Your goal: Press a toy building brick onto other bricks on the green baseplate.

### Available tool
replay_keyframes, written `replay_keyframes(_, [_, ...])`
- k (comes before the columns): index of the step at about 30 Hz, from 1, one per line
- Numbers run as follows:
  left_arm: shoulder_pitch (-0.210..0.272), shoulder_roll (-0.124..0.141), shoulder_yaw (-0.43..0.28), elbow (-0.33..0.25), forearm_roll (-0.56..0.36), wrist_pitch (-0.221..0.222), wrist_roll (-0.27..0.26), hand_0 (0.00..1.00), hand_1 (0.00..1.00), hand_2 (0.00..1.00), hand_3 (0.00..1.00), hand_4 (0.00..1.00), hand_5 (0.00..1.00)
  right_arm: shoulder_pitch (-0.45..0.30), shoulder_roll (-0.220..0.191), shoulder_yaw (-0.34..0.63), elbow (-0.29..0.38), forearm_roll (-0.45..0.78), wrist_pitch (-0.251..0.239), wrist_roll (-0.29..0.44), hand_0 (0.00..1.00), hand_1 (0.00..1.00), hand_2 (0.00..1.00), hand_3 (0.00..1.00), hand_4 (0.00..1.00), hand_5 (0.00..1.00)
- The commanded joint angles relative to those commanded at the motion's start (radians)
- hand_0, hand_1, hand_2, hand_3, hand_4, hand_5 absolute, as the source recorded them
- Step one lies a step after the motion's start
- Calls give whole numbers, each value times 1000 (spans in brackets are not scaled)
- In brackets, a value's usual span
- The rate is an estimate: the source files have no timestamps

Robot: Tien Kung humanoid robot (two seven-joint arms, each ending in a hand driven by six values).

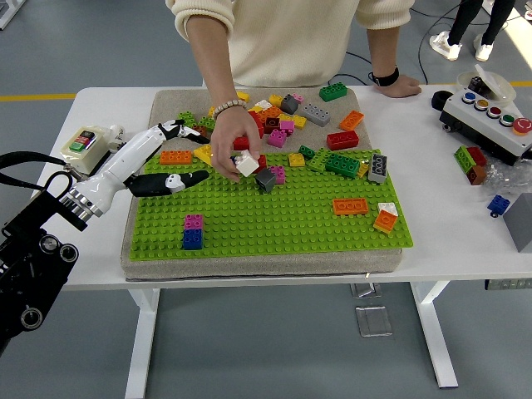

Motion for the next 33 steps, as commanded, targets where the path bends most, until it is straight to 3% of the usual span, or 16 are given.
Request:
replay_keyframes(10, [6, 0, 5, 6, 9, -2, -3, 920, 733, 716, 663, 914, 749, -5, 1, 11, 0, 5, -4, 2, 733, 654, 704, 587, 910, 498])
replay_keyframes(11, [5, 0, 5, 7, 10, -2, -4, 916, 731, 717, 662, 973, 635, -5, 1, 12, 0, 6, -5, 3, 733, 654, 704, 587, 910, 498])
replay_keyframes(16, [1, -1, 2, 30, 38, 6, -9, 916, 731, 717, 662, 973, 635, 1, 2, 16, 0, 8, -11, 8, 733, 654, 704, 587, 910, 498])
replay_keyframes(17, [1, -2, 1, 32, 39, 7, -10, 906, 728, 717, 670, 998, 548, 1, 1, 16, 0, 7, -11, 7, 732, 654, 704, 587, 910, 498])
replay_keyframes(22, [-3, -3, -7, 37, 51, 8, -12, 906, 728, 717, 670, 998, 548, -1, 0, 17, 0, 9, -8, 6, 732, 654, 704, 587, 910, 498])
replay_keyframes(23, [-3, -3, -11, 39, 52, 6, -12, 897, 731, 721, 716, 998, 420, -1, 1, 17, 0, 11, -8, 7, 733, 654, 704, 587, 910, 498])
replay_keyframes(28, [-5, -3, -17, 47, 65, -9, -9, 897, 731, 721, 716, 998, 420, -1, 1, 14, 0, 13, -10, 9, 733, 654, 704, 587, 910, 498])
replay_keyframes(29, [-5, -4, -17, 47, 69, -13, -8, 899, 743, 745, 779, 998, 379, -1, 1, 13, 0, 13, -10, 9, 733, 654, 704, 587, 910, 498])
replay_keyframes(33, [-7, -6, -11, 54, 89, -45, -1, 899, 743, 745, 779, 998, 379, -2, 1, 7, 0, 13, -11, 9, 733, 654, 704, 587, 910, 498])
